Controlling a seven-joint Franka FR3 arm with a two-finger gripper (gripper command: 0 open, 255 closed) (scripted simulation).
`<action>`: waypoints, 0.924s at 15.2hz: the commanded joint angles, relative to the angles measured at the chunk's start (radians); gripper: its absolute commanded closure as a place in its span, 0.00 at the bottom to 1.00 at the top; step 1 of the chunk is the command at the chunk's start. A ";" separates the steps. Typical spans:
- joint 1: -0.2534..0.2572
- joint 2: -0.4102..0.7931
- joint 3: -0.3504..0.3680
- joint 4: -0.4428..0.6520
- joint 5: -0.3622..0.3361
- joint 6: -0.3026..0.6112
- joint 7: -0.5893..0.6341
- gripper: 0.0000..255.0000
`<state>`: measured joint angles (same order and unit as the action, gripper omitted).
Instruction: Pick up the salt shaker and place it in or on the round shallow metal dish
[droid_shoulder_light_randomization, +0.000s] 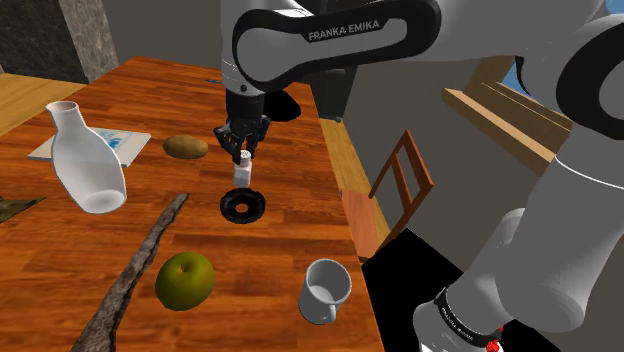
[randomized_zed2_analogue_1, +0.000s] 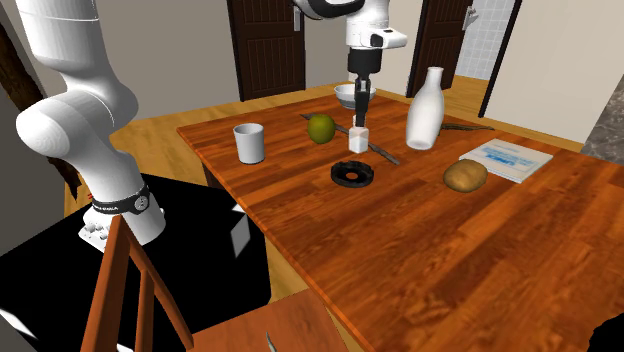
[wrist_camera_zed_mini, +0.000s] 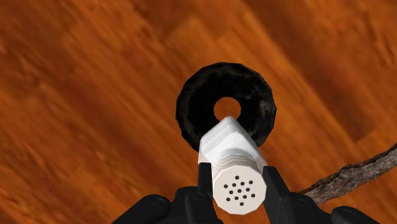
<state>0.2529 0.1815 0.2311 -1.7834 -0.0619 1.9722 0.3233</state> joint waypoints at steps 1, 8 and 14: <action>0.000 0.005 0.000 -0.022 -0.002 0.027 0.002 1.00; 0.001 0.020 -0.002 -0.056 -0.007 0.076 0.006 1.00; 0.001 0.020 -0.002 -0.056 -0.007 0.076 0.006 0.00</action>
<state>0.2536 0.2014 0.2296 -1.8396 -0.0688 2.0480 0.3289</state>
